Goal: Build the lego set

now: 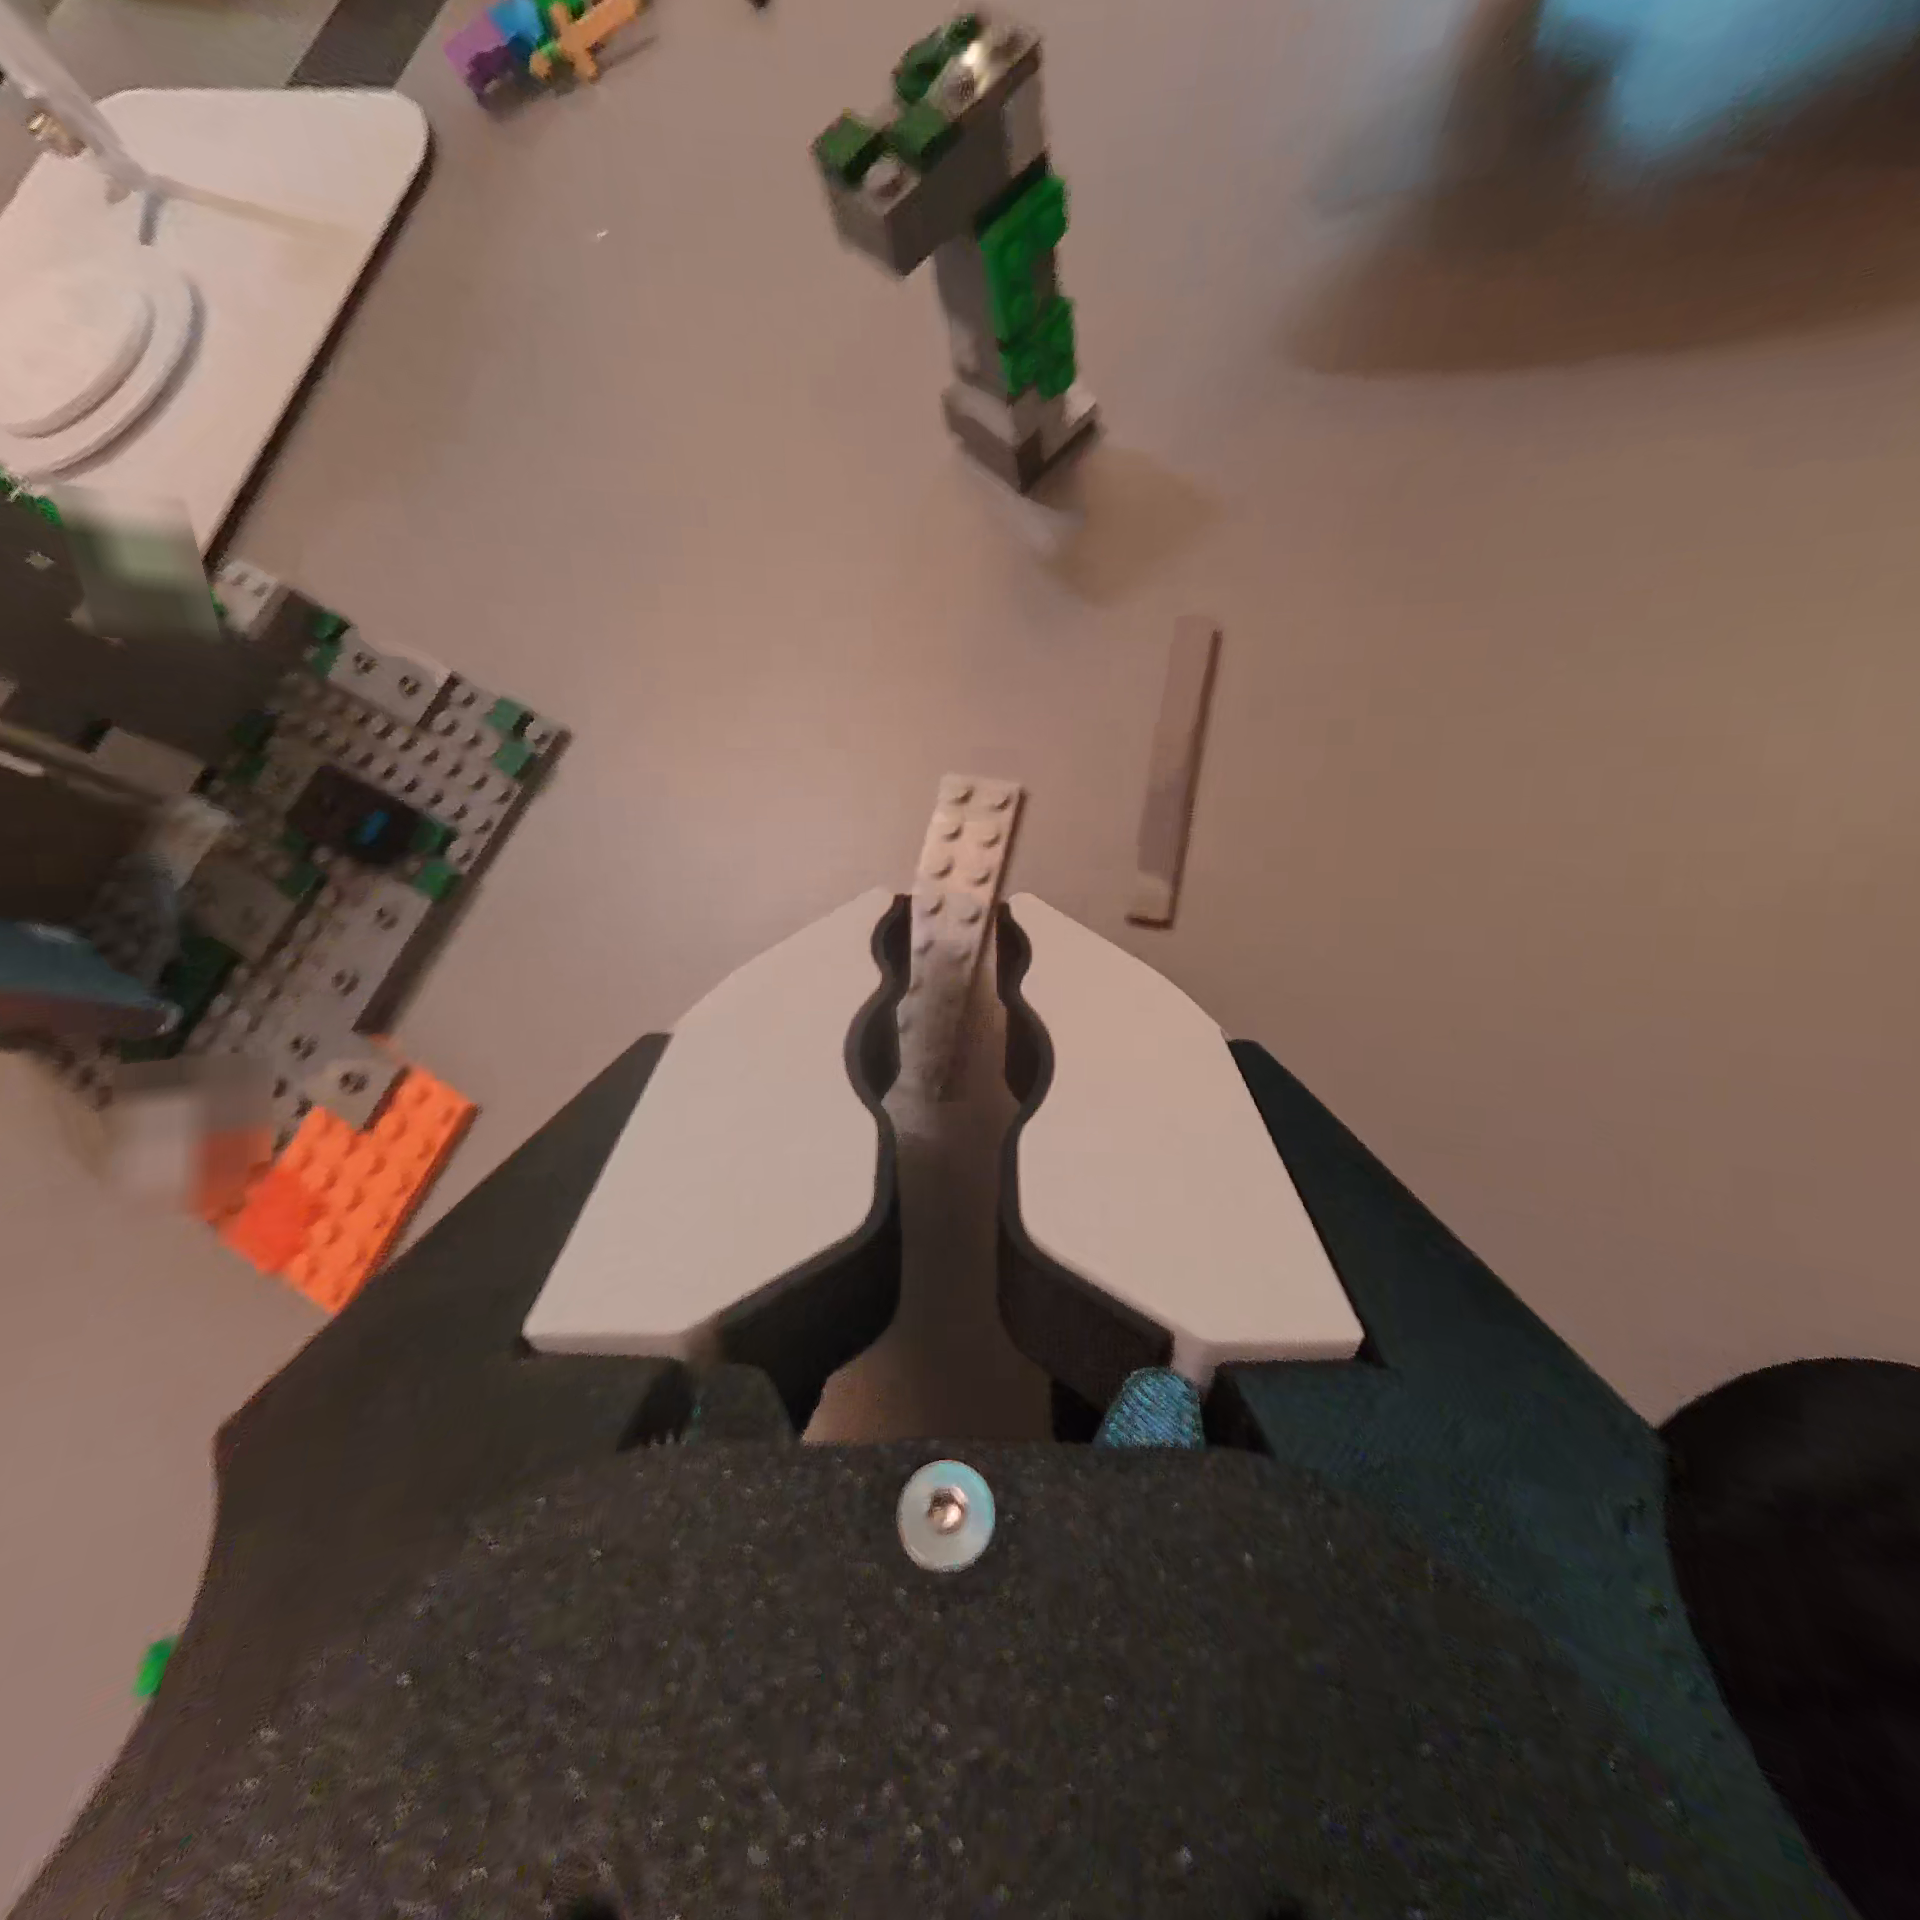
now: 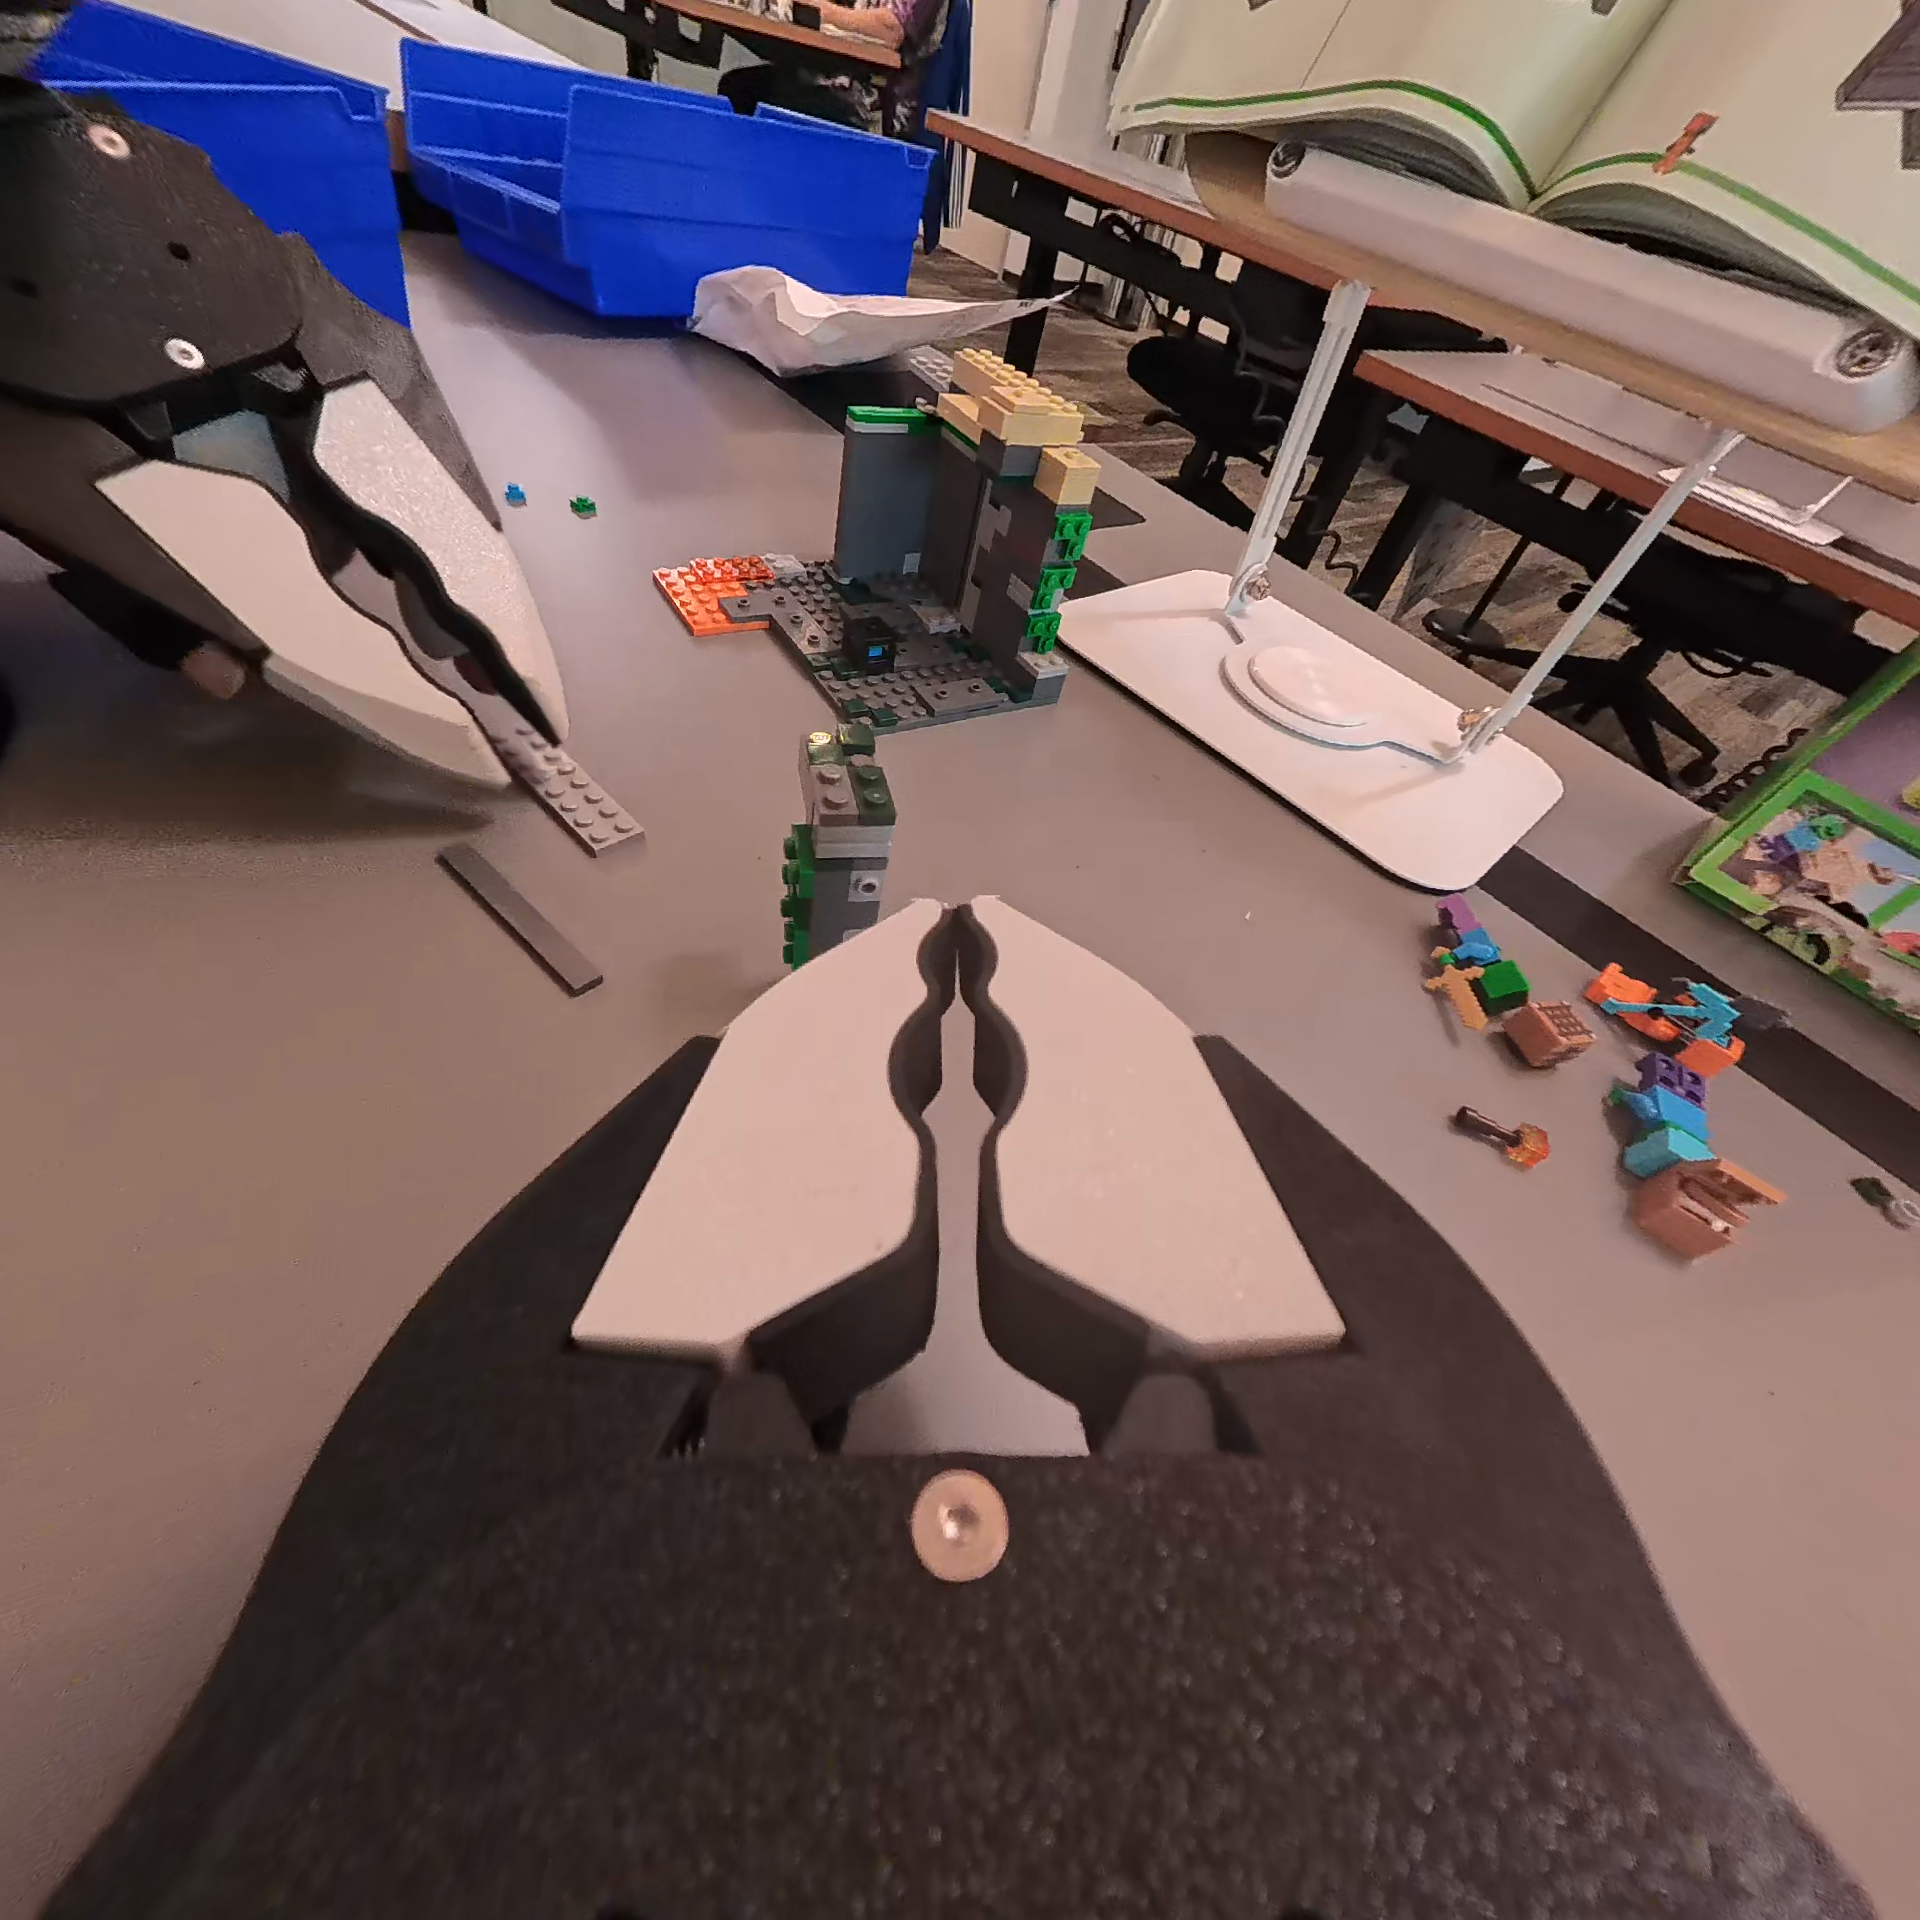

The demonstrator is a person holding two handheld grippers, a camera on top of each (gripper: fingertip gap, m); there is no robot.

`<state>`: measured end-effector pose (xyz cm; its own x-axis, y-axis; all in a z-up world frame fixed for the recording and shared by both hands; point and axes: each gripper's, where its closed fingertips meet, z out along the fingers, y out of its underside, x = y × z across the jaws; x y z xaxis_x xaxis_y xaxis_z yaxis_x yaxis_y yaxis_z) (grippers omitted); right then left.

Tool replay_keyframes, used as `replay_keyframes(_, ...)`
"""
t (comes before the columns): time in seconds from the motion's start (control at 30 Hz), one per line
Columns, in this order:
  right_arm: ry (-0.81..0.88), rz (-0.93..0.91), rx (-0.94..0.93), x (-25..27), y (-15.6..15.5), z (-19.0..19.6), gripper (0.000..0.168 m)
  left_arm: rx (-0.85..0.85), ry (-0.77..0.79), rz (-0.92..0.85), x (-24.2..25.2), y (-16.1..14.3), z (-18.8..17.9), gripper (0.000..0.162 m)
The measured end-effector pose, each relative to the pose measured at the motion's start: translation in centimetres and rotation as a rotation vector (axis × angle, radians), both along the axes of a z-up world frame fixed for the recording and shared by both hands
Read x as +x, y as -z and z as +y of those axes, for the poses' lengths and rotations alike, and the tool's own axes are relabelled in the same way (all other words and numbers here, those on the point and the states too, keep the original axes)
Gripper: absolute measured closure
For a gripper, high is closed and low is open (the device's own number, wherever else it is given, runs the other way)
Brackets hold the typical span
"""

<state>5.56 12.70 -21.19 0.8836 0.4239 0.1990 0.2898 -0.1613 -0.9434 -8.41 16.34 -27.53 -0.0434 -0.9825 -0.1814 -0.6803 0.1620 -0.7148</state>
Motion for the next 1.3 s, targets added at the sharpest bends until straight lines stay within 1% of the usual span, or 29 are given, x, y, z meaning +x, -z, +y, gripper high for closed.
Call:
replay_keyframes(0.13,0.007,0.011,-0.004,0.2,0.0,0.0,0.168,-0.008,-0.033,0.024,-0.7,0.5,1.0,0.146)
replay_keyframes(0.23,0.010,0.019,-0.005,0.3,-0.1,0.0,0.168,-0.031,-0.032,0.054,-1.1,1.1,1.0,0.140)
replay_keyframes(0.4,0.014,0.028,-0.006,0.4,-0.1,0.1,0.168,-0.071,-0.027,0.043,-0.9,1.2,0.6,0.147)
replay_keyframes(0.67,0.008,0.030,-0.006,0.3,0.1,0.1,0.168,-0.080,-0.007,0.046,-0.5,1.2,-0.1,0.148)
replay_keyframes(0.9,-0.006,0.029,-0.004,0.0,0.2,0.1,0.167,-0.108,0.028,0.010,0.4,0.8,-1.5,0.148)
replay_keyframes(0.97,-0.008,0.036,-0.012,-0.1,0.3,0.1,0.156,-0.096,0.034,0.014,0.5,0.9,-1.6,0.148)
replay_keyframes(1.1,-0.011,0.041,-0.020,-0.3,0.4,0.2,0.149,-0.082,0.032,0.012,0.6,0.9,-1.5,0.148)
replay_keyframes(1.23,0.005,0.063,-0.061,-0.3,0.9,0.5,0.127,-0.081,0.015,-0.024,0.7,0.2,-1.2,0.148)
replay_keyframes(1.3,0.003,0.076,-0.070,-0.5,1.0,0.6,0.124,-0.085,0.009,-0.045,0.9,-0.1,-1.1,0.148)
